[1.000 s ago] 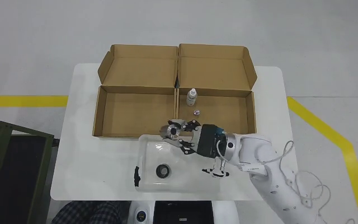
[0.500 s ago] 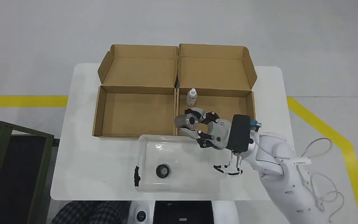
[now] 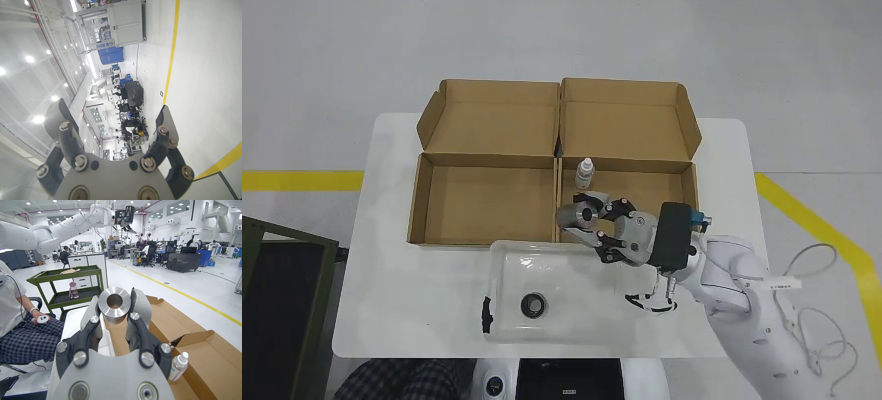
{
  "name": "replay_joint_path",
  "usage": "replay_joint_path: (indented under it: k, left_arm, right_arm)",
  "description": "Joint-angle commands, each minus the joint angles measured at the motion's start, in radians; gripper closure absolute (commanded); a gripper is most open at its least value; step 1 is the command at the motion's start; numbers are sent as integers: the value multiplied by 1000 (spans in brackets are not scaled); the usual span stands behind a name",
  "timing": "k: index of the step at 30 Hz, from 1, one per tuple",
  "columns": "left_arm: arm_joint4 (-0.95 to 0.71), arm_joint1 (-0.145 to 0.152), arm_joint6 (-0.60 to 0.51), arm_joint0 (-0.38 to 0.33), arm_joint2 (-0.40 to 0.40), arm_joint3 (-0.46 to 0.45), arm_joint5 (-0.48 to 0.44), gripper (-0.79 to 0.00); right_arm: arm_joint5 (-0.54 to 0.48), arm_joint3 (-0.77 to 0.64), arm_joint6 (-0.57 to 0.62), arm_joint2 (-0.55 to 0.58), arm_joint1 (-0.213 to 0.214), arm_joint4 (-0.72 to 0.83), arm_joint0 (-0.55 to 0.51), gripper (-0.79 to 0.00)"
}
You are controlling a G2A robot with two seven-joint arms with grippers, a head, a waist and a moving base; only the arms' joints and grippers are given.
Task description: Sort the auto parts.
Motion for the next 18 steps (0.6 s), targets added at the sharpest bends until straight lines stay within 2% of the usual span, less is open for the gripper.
replay_joint_path:
  k: [1,11,18]
  left_arm:
    - [0,0,0,0,0,0,0,-785]
    - [0,0,0,0,0,0,0,-785]
    - [0,0,0,0,0,0,0,-785]
  right_arm:
    - [0,0,0,0,0,0,0,0]
    - [0,0,0,0,0,0,0,0]
    - [54,37,73,-50,-7,-31,34,0]
